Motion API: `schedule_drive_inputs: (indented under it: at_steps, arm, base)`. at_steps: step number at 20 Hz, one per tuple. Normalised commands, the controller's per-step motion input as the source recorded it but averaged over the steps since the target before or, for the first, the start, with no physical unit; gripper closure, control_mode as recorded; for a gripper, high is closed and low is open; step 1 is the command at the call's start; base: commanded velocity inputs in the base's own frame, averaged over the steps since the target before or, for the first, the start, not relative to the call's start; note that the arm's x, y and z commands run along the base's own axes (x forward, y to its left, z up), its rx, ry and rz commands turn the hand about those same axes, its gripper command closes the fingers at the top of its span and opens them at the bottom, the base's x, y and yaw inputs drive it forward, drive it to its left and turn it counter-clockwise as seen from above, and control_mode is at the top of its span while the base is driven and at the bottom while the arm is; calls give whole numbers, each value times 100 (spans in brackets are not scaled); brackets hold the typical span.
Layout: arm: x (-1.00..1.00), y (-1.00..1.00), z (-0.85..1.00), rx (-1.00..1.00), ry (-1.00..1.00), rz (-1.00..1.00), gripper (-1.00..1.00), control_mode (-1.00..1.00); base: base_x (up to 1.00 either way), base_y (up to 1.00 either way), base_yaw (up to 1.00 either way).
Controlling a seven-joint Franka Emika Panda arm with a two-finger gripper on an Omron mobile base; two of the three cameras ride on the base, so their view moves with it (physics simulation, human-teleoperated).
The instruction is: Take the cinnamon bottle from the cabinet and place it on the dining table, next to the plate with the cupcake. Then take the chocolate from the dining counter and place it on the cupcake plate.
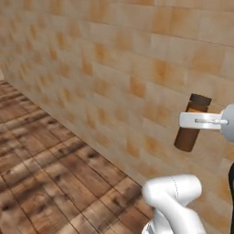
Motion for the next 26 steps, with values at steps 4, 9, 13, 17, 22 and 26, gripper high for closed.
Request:
schedule_drive_inputs:
  at_steps: [4,9,13,17,22,26]
  arm:
    - [0,0,0,0,0,0,100,100]
    - [0,0,0,0,0,0,100,100]
    - [0,0,0,0,0,0,100,100]
    - [0,0,0,0,0,0,100,100]
    - [0,0,0,0,0,0,100,100]
    - [0,0,0,0,0,0,100,100]
  base:
    - [100,-17,50]
    - [98,-6,58]
    - [100,-26,47]
    - [100,-38,44]
    - [94,-49,44]
    - [100,-51,45]
